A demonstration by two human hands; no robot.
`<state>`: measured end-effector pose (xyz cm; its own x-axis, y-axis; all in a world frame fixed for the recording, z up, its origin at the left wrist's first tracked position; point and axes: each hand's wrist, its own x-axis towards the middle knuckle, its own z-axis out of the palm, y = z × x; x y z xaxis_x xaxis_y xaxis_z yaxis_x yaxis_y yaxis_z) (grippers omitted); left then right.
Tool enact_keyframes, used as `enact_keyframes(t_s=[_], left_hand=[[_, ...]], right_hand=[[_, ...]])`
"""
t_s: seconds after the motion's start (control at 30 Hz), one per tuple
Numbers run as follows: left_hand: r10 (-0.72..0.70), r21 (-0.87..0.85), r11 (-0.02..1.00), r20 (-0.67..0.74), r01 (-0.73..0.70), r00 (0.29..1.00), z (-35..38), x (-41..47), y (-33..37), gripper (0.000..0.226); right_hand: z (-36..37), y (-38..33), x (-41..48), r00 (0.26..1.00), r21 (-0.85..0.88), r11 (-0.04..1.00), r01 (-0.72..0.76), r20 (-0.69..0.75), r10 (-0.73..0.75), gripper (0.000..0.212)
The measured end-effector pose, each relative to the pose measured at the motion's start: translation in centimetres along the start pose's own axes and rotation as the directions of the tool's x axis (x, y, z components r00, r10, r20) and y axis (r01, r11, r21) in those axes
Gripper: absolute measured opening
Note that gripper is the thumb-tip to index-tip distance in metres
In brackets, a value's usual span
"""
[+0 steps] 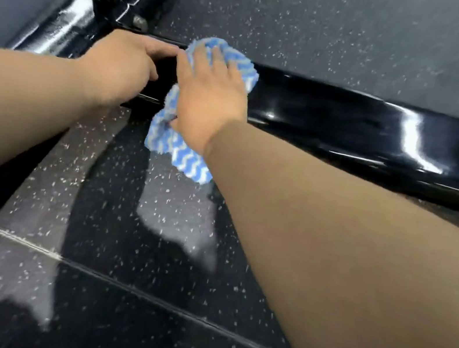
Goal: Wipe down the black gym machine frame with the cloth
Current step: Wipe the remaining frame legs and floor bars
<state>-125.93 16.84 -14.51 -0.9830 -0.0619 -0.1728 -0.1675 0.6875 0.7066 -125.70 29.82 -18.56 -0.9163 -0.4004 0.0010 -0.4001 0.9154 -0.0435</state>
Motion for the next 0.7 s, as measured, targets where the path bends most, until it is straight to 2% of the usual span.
enact_keyframes(t_s=[0.03,0.1,0.2,0.3,0.4,0.47,0.57,0.63,0.7], left_hand=[[-0.002,0.032,0.999,-0.002,0.002,1.000,0.0,-0.2,0.2,0.062],[-0.033,0.114,0.992,-0.097,0.044,0.995,0.6,-0.3,0.3,0.059],[0.040,0.196,0.981,-0.142,-0.011,0.989,2.6,-1.1,0.0,0.062],[0.093,0.208,0.976,-0.118,-0.066,0.989,5.0,-1.2,0.2,0.064],[0.126,0.180,0.979,-0.151,-0.098,0.981,6.5,-1.2,1.3,0.065],[0.137,0.163,0.980,-0.157,-0.112,0.978,7.3,-1.4,2.0,0.065],[0.194,0.266,0.951,-0.106,-0.160,0.975,7.7,-2.3,3.0,0.064],[0.249,0.303,0.927,-0.053,-0.222,0.967,8.3,-3.0,4.1,0.063],[0.332,0.323,0.892,0.011,-0.317,0.943,9.7,-2.9,5.7,0.060]], right_hand=[[0.2,0.1,-0.2,0.999,-0.011,1.000,-0.020,-0.035,0.019,0.073],[0.4,1.6,-2.2,0.996,-0.047,0.999,0.002,-0.093,-0.006,0.073],[0.3,7.2,-6.6,0.998,-0.117,0.993,0.019,-0.055,-0.025,0.084],[0.2,10.7,-9.2,0.996,-0.110,0.990,-0.085,-0.024,0.083,0.078],[1.0,9.6,-8.0,0.978,-0.062,0.985,-0.160,-0.144,0.150,0.075],[1.3,9.9,-8.2,0.974,-0.065,0.987,-0.147,-0.185,0.133,0.074],[0.9,13.4,-10.9,0.985,-0.069,0.990,-0.127,-0.130,0.117,0.070],[0.7,16.9,-13.5,0.982,-0.116,0.982,-0.150,-0.132,0.134,0.077],[0.0,20.3,-16.0,0.985,-0.087,0.984,-0.156,-0.086,0.149,0.082]])
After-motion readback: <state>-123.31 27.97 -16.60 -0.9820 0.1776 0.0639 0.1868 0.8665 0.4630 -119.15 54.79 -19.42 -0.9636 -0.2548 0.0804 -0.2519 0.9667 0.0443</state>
